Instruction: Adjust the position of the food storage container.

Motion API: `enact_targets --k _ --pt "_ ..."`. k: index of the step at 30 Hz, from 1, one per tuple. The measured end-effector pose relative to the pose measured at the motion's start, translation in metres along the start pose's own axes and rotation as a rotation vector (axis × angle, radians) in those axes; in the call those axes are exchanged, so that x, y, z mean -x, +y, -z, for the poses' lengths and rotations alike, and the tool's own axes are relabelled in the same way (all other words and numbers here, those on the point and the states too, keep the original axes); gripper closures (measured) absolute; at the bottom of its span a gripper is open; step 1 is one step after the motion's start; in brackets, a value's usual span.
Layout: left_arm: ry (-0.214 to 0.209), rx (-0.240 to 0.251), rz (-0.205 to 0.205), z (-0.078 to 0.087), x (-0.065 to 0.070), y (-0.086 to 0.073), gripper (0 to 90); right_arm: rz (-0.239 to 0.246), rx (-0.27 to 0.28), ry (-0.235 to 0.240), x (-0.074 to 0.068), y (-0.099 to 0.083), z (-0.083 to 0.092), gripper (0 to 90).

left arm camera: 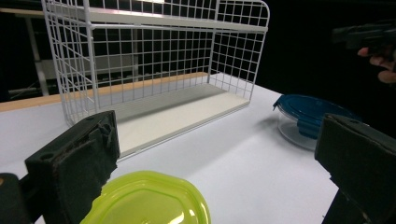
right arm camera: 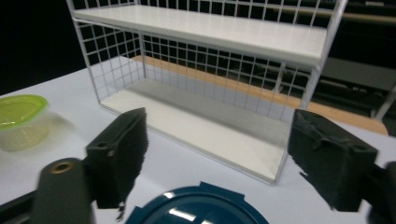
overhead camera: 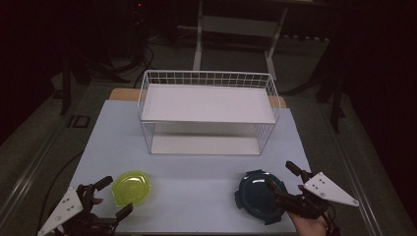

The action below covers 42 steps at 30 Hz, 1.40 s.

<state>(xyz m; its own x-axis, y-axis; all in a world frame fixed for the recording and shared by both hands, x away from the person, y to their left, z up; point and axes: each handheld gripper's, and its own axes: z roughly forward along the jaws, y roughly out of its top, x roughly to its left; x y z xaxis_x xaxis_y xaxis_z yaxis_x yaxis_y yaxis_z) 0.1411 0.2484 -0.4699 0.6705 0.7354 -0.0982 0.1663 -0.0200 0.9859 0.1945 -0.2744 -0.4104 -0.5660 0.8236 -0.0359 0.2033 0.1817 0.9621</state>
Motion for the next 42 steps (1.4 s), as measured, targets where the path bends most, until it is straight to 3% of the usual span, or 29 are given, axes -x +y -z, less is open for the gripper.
enact_targets --k 3,9,23,28,36,42 --pt "-0.002 -0.004 -0.002 0.0 0.0 0.0 0.0 -0.015 -0.029 -0.004 0.007 -0.008 -0.003 29.6" --pt "-0.006 -0.007 -0.003 -0.001 0.0 -0.001 0.0 0.006 -0.093 -0.046 0.017 -0.025 -0.003 49.2" --pt "-0.009 -0.002 -0.002 -0.001 0.0 -0.001 0.0 0.012 -0.209 -0.079 0.036 -0.054 0.002 82.9" --pt "-0.011 -0.002 -0.002 -0.001 0.0 -0.001 0.0 -0.004 -0.236 -0.108 0.046 -0.063 0.005 89.2" --pt "-0.013 -0.006 -0.007 -0.002 0.001 -0.001 0.0 -0.03 -0.308 -0.146 0.056 -0.081 0.004 90.0" --pt "-0.019 -0.009 -0.006 -0.003 0.001 -0.001 0.0 -0.041 -0.352 -0.131 0.054 -0.09 0.001 90.0"
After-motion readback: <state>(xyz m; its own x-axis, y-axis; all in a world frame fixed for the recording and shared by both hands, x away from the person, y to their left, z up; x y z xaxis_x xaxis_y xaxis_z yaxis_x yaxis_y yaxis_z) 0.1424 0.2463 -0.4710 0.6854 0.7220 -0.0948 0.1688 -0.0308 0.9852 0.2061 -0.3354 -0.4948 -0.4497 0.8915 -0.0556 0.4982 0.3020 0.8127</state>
